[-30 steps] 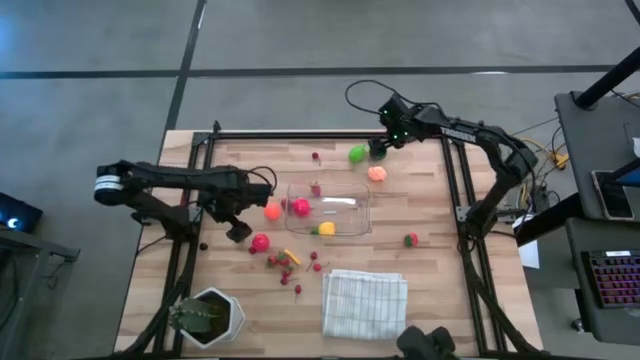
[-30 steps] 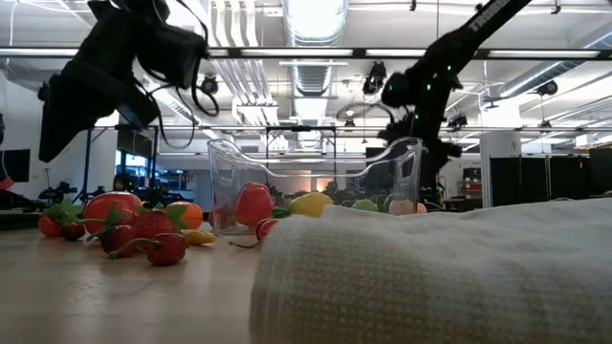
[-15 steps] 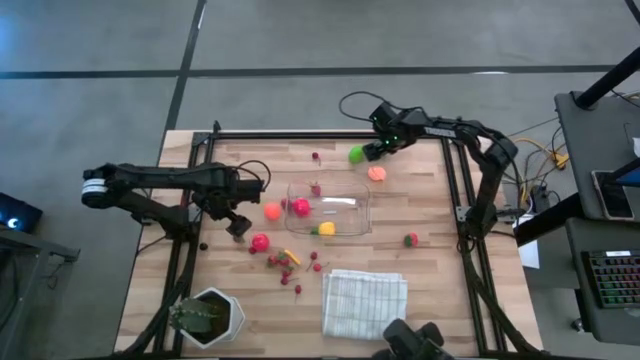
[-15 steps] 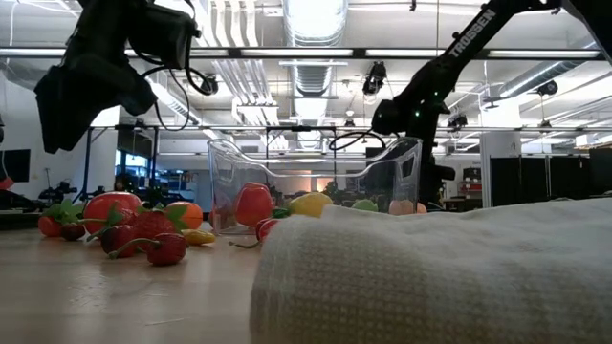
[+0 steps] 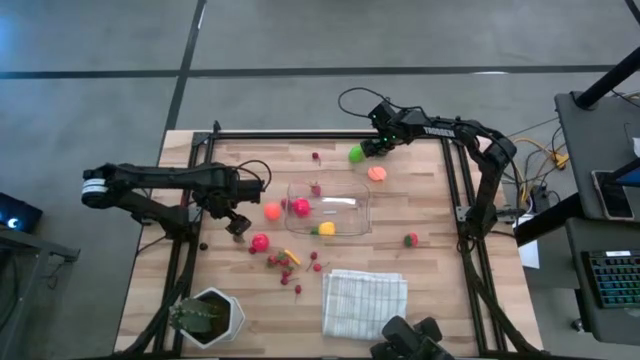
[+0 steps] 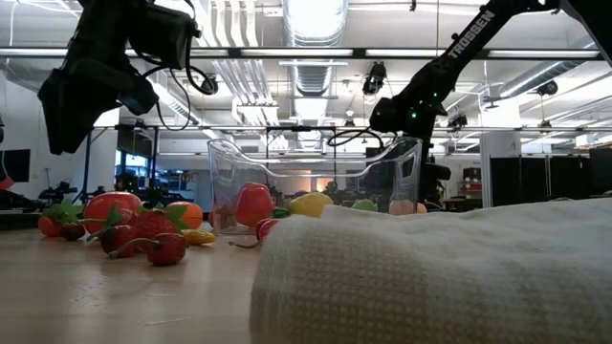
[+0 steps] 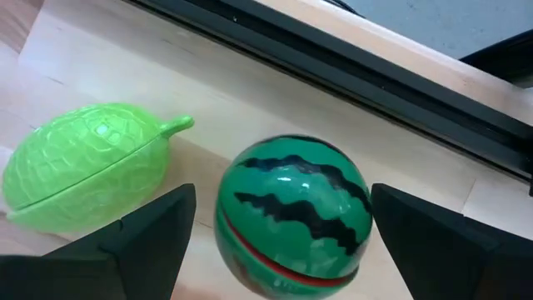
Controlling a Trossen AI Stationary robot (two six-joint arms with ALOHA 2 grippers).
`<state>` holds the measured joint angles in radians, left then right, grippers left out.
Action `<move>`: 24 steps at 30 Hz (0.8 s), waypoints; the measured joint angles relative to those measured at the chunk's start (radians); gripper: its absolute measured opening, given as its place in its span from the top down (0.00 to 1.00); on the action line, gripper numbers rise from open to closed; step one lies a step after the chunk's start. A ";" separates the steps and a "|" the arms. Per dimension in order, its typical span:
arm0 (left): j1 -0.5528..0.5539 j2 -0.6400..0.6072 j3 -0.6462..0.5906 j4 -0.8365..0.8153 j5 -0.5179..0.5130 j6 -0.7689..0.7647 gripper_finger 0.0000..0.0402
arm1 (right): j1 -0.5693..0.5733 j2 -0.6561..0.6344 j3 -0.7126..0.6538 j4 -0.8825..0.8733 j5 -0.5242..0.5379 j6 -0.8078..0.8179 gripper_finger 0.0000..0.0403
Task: Pick and placing Produce into tupperware
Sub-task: Put the green watermelon into the transparent bin
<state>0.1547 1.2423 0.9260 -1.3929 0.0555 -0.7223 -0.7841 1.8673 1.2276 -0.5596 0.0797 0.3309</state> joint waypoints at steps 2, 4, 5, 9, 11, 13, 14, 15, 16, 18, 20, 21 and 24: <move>0.000 0.000 0.000 0.002 -0.007 0.000 0.18 | 0.000 0.005 -0.001 0.001 0.000 -0.001 0.13; 0.000 0.000 0.000 0.002 -0.010 0.000 0.18 | 0.000 0.015 -0.001 0.000 0.000 -0.002 0.13; 0.000 0.000 0.000 0.002 -0.011 0.000 0.18 | 0.000 0.020 -0.001 -0.001 0.000 -0.007 0.13; 0.000 0.000 0.000 0.005 -0.014 0.000 0.18 | 0.000 0.043 -0.002 -0.006 -0.001 -0.018 0.13; -0.001 0.000 0.000 0.006 -0.014 0.000 0.18 | 0.000 0.049 -0.002 -0.007 -0.001 -0.018 0.14; -0.001 0.000 0.000 0.005 -0.014 0.000 0.18 | 0.000 0.050 -0.002 -0.004 -0.001 -0.020 0.16; -0.001 0.000 0.000 0.006 -0.014 0.000 0.18 | 0.000 0.049 -0.002 -0.003 -0.001 -0.021 0.18; -0.001 0.000 0.000 0.006 -0.014 0.000 0.18 | 0.000 0.048 -0.002 -0.005 -0.001 -0.021 0.19; -0.001 0.000 0.000 0.006 -0.015 0.001 0.18 | 0.000 0.046 -0.002 -0.005 -0.001 -0.023 0.20; -0.002 0.000 0.000 0.006 -0.015 0.002 0.18 | 0.000 0.041 0.000 -0.004 0.000 -0.026 0.23; -0.006 0.000 0.000 0.007 -0.020 0.002 0.18 | 0.000 0.039 0.003 -0.001 0.000 -0.027 0.25; -0.008 0.000 0.000 0.007 -0.024 0.002 0.18 | 0.000 0.039 0.003 -0.001 0.000 -0.028 0.26; -0.013 0.000 0.000 0.009 -0.035 0.002 0.18 | 0.000 0.039 0.003 -0.006 0.000 -0.028 0.27</move>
<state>0.1415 1.2427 0.9260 -1.3834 0.0202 -0.7200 -0.7837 1.9064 1.2304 -0.5653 0.0799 0.3028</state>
